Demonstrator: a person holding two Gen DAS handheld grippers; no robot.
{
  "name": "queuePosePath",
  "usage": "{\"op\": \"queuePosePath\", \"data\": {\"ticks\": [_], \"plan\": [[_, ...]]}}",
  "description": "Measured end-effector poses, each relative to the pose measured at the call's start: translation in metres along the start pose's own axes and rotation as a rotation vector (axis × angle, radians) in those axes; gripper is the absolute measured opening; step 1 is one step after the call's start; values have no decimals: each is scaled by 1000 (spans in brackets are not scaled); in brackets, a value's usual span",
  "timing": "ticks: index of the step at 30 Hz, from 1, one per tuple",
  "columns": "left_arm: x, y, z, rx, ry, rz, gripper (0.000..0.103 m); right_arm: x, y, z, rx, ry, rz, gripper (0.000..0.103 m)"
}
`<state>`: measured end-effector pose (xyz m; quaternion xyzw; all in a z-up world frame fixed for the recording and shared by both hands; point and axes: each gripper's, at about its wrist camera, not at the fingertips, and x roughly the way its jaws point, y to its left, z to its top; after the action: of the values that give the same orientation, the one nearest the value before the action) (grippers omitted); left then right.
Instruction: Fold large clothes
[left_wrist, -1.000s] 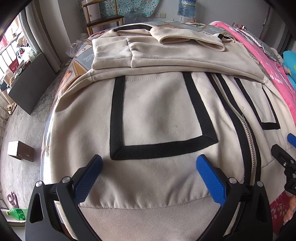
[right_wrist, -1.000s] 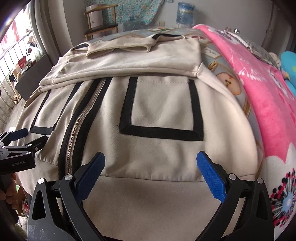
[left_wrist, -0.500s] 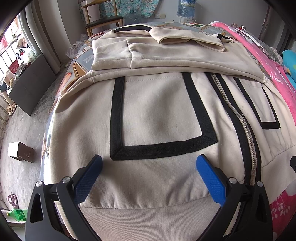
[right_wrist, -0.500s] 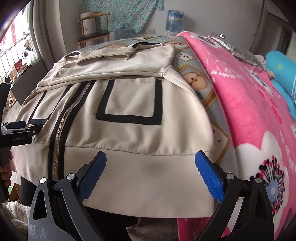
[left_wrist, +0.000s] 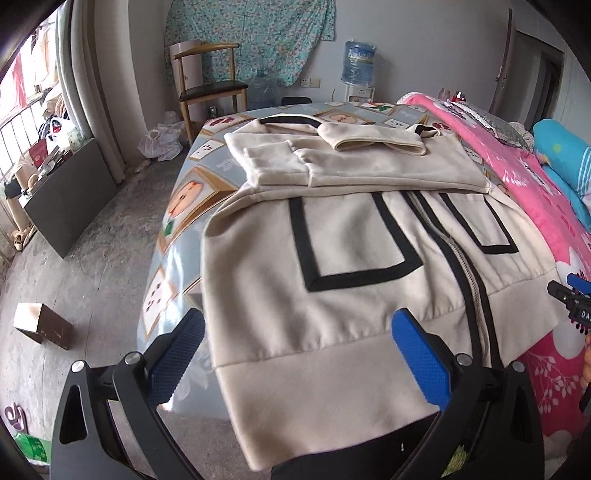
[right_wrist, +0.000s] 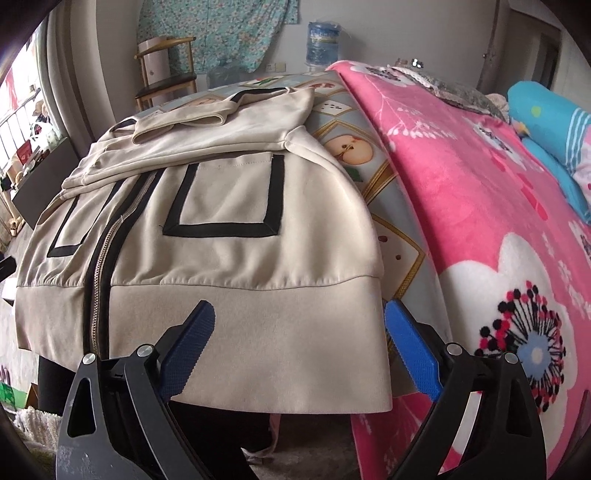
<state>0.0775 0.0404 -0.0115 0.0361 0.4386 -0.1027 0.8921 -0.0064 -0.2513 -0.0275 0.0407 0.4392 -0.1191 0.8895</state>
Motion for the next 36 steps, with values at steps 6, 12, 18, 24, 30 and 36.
{"op": "queuePosePath", "data": {"ticks": [6,12,18,24,30,36], "plan": [[-20,35,-45,-86,37,30,99,4,2,0,5,-1,11,89],[-16,46,-72,-196,50,3,99,3,-4,7,26,4,-6,89],[-15,42,-81,-202,23,-71,94,-6,-11,3,27,-1,-48,90],[-7,36,-84,-182,24,-122,78,-12,-26,-8,60,8,-108,90],[2,41,-84,-200,58,-156,54,-15,-45,-19,121,32,-111,90],[8,47,-85,-225,98,-177,35,-13,-50,-23,109,48,-97,90]]}}
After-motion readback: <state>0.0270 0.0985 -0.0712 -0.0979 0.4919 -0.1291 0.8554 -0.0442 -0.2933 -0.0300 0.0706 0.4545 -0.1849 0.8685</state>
